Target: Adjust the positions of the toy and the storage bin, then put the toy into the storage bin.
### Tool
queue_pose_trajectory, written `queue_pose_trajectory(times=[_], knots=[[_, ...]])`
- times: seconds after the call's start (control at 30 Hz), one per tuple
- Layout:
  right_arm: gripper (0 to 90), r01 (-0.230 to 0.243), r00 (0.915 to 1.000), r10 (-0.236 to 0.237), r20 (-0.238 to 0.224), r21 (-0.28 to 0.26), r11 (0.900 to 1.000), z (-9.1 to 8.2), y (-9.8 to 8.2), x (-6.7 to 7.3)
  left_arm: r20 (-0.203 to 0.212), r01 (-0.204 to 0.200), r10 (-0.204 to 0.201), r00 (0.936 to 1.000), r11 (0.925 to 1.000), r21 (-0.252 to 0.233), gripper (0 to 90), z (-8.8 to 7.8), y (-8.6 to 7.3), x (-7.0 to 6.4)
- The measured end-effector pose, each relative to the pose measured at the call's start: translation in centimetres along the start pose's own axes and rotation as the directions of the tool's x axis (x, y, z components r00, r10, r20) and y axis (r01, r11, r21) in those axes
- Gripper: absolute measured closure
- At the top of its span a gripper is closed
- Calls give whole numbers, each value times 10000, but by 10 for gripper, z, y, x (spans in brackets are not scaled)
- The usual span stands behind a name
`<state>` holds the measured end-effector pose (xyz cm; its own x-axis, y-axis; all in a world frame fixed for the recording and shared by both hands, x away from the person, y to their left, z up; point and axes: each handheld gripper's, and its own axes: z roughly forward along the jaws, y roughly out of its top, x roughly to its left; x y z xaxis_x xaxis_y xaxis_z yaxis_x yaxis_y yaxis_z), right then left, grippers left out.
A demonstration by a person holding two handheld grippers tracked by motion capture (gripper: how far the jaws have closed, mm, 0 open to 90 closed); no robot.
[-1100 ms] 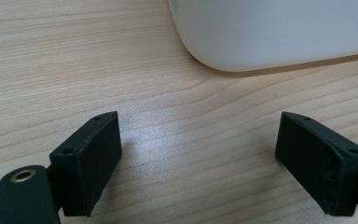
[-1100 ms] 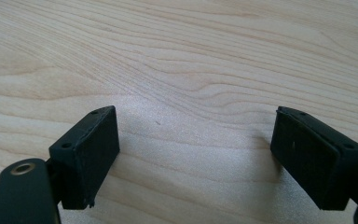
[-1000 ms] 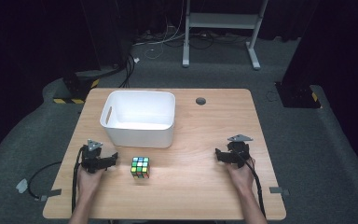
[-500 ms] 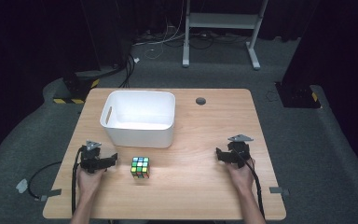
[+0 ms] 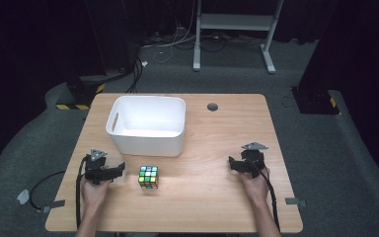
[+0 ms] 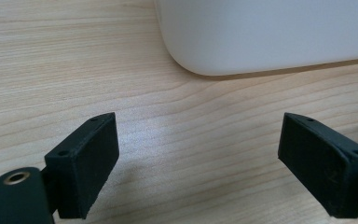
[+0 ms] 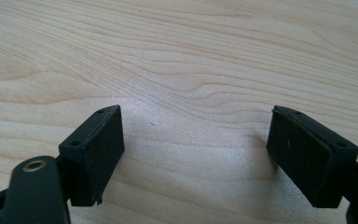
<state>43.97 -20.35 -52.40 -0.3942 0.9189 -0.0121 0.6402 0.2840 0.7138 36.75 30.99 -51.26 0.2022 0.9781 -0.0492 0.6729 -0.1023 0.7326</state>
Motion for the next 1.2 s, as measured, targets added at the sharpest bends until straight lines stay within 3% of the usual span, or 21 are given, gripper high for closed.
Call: queue_pose_trajectory(times=[0.43,0.53,0.93,1.2], knots=[[189,3,10000,-3,28,-3,10000,0,0,0,159,-218,220,9996,9997,-68,136,-9,-3,-4],[189,5,10000,-5,28,-4,10000,0,0,0,55,-520,519,9986,9985,162,136,-13,-5,-6],[190,5,10000,-5,25,-5,10000,0,0,0,261,-265,268,9993,9995,-146,134,-35,-7,-8],[190,14,10000,-14,18,-5,10000,0,0,0,164,-415,422,9990,9985,-370,136,-50,-7,-10]])
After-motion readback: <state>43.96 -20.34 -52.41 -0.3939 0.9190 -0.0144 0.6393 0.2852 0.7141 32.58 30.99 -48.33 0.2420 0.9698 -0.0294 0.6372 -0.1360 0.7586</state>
